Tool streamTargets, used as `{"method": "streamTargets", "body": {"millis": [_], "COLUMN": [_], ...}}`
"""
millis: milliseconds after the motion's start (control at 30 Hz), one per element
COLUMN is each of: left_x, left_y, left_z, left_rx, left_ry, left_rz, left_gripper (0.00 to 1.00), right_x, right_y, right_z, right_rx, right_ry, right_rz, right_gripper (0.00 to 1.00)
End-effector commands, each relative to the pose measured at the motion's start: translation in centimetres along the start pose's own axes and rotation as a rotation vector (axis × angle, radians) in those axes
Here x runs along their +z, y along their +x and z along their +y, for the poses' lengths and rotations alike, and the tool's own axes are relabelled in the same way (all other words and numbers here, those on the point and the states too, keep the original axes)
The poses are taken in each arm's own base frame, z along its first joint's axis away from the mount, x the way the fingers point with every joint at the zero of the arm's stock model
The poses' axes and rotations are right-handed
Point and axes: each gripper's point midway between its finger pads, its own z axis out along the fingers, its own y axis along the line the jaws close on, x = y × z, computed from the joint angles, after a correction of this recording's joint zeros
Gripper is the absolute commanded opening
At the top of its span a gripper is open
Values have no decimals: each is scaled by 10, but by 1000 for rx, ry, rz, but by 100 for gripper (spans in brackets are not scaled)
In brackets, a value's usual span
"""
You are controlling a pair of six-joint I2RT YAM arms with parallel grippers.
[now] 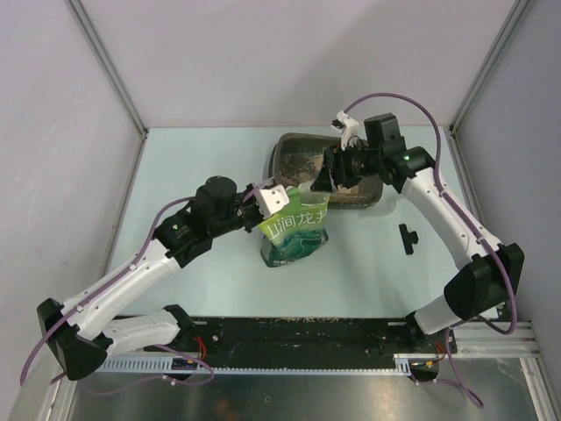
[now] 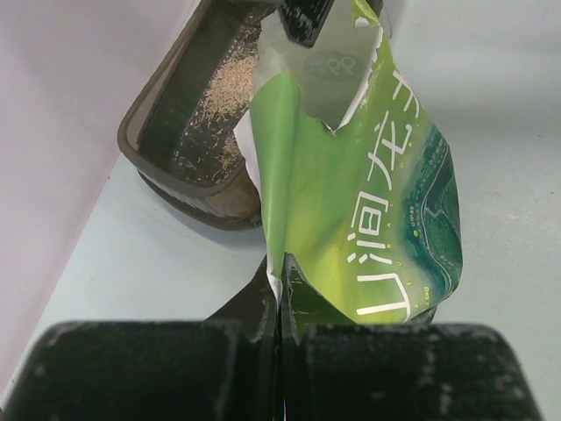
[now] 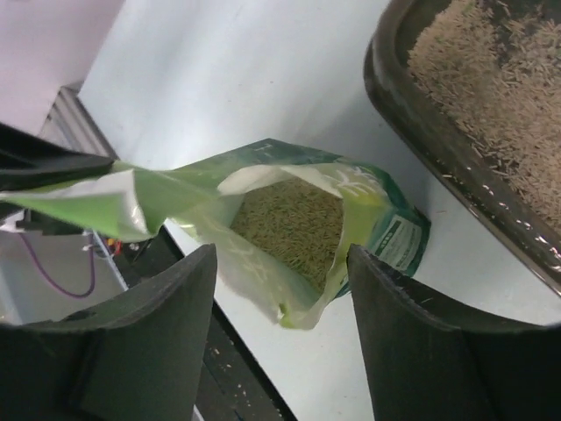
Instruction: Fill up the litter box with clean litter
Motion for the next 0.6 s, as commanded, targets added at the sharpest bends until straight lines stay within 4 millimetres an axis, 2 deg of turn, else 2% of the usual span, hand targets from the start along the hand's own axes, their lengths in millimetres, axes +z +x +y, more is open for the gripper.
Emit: {"method": "streamTargets", "body": {"millis": [0, 33, 100, 200, 233, 300, 400, 433, 500, 567], "left_x": [-9, -9, -9, -6, -5, -3, -6, -6, -7, -4], "left_y": [-56, -57, -60, -63, -66, -73, -89, -93, -97, -93], "left_z": [27, 27, 26, 26, 26, 29, 33, 31, 33, 29], "left_rx": [52, 52, 63, 101, 114, 141, 192, 208, 246, 261], "left_ry": [-70, -67, -60, -51, -46, -58, -62, -55, -64, -46], "left_rz": [-176, -181, -192, -205, -216, -241, -304, -324, -350, -352], "left_gripper": [0, 0, 0, 0, 0, 0, 0, 0, 0, 0], "right_x": [5, 6, 8, 6, 4, -9, -28, -38, -46, -46], "right_y": [2, 3, 7, 19, 21, 30, 33, 31, 33, 37], "right_z": [-26, -27, -29, -28, -25, -23, -11, -1, 13, 18], "right_rx": [-52, -42, -34, -54, -66, -65, -55, -67, -110, -130], "right_ry": [163, 167, 170, 204, 210, 241, 229, 212, 169, 148], "right_rz": [54, 67, 84, 124, 129, 142, 143, 125, 128, 131], "right_gripper": [60, 55, 52, 27, 13, 0, 0, 0, 0, 0]}}
